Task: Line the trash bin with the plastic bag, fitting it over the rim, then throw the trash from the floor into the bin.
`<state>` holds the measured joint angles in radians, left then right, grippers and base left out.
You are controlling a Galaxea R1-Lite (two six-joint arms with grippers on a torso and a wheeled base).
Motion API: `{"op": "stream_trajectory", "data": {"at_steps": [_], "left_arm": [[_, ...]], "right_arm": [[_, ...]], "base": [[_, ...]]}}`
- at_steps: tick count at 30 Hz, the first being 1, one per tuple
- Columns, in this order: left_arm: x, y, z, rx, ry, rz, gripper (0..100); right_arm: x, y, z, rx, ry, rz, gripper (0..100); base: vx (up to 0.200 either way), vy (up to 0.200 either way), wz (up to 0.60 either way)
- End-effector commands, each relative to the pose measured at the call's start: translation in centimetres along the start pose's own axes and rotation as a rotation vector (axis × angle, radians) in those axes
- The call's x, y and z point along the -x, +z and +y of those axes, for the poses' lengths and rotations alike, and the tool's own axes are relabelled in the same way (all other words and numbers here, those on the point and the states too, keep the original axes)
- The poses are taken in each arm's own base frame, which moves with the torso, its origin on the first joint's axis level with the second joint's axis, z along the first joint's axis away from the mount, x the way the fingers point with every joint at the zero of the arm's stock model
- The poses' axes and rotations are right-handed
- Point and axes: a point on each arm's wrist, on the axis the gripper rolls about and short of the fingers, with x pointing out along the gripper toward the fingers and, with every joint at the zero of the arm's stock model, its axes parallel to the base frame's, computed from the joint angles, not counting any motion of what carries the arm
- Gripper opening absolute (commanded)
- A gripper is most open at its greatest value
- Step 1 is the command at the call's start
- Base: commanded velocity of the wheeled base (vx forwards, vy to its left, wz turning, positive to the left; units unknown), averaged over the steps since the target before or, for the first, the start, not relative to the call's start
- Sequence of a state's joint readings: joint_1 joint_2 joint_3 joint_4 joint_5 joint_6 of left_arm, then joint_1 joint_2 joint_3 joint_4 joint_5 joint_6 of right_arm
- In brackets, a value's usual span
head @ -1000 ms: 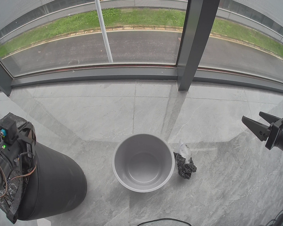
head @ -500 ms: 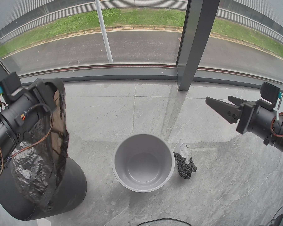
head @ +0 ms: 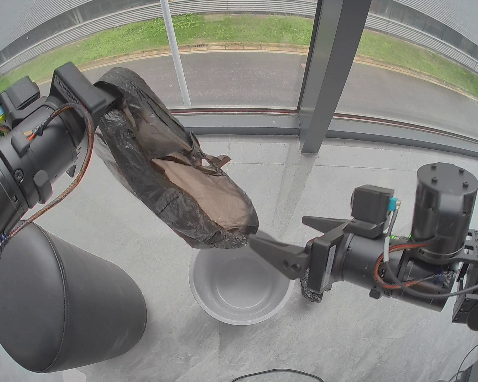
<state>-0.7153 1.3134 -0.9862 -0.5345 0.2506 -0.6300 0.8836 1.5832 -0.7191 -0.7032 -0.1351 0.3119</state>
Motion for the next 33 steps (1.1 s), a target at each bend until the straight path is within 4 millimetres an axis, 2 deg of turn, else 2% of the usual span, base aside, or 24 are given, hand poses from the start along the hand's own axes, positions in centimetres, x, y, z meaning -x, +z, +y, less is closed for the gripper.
{"op": "stream_trajectory", "data": {"at_steps": [1,5,8,13,21,24,27,29,33], "left_arm": [[0.0,-0.1,-0.6,0.012,-0.023,0.007,0],[0.8,-0.9,-1.2,0.033,-0.055,0.044,0],[1.6,-0.6,-2.1,0.095,-0.096,0.052,0],[1.8,-0.3,-2.8,0.158,-0.123,0.054,0],[2.3,-0.5,-3.5,0.196,-0.159,0.08,0],[2.6,-0.4,-3.5,0.198,-0.164,0.077,0],[2.9,-0.2,-3.4,0.2,-0.168,0.074,0],[3.6,-0.1,-3.7,0.208,-0.188,0.084,0],[4.8,0.5,-4.0,0.214,-0.213,0.096,0]], "right_arm": [[-1.7,-2.2,0.1,0.012,-0.008,0.082,100],[-2.2,-2.5,-0.2,0.01,-0.019,0.082,100],[-2.9,-2.7,-0.6,0.007,-0.028,0.073,100],[-4.6,-3.9,-0.5,0.011,-0.015,0.056,100],[-6.7,-8.0,2.1,0.039,0.019,0.085,100],[-6.6,-8.4,2.7,0.044,0.037,0.093,100],[-6.7,-8.5,2.6,0.048,0.034,0.097,100],[-7.4,-8.9,2.1,0.048,0.015,0.106,100],[-7.8,-8.5,0.9,0.038,-0.022,0.094,100]], "base": [[0.0,0.0,0.0],[0.0,0.0,0.0],[0.0,0.0,0.0],[0.0,0.0,0.0],[0.0,0.0,0.0],[0.0,0.0,0.0],[0.0,0.0,0.0],[0.0,0.0,0.0],[0.0,0.0,0.0]]}}
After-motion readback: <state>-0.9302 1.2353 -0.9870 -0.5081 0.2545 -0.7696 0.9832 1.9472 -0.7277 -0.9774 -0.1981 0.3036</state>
